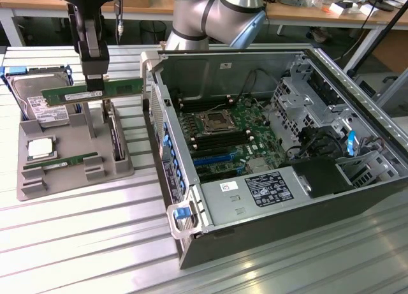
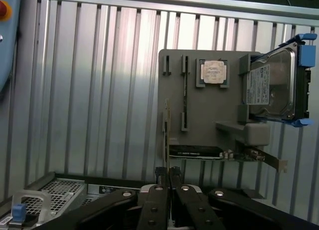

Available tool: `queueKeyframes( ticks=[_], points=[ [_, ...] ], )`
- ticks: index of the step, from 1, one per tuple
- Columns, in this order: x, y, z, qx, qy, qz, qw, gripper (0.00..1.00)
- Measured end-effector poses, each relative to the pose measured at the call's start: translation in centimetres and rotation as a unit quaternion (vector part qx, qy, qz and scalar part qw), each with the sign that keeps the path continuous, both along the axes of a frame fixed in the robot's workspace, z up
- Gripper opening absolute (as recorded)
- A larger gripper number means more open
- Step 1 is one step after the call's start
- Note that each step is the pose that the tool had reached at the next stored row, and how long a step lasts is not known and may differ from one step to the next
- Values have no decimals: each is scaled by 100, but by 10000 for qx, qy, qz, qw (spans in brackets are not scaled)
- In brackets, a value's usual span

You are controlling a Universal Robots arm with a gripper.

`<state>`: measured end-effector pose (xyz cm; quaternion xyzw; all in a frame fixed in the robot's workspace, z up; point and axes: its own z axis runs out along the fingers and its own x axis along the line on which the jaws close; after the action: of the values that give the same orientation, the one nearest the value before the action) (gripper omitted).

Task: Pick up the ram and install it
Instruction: 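Pick up the ram and move it above insertion slot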

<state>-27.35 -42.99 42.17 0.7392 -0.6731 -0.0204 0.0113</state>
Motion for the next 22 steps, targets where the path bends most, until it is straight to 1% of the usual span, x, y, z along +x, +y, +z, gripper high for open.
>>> queueKeyframes(
  ticks=[5, 15, 22],
  points=[
    [86, 0, 0, -3, 0, 0, 10000, 12],
    [213, 0, 0, -9, 0, 0, 10000, 12],
    [348, 0, 0, -14, 0, 0, 10000, 12]
  ],
)
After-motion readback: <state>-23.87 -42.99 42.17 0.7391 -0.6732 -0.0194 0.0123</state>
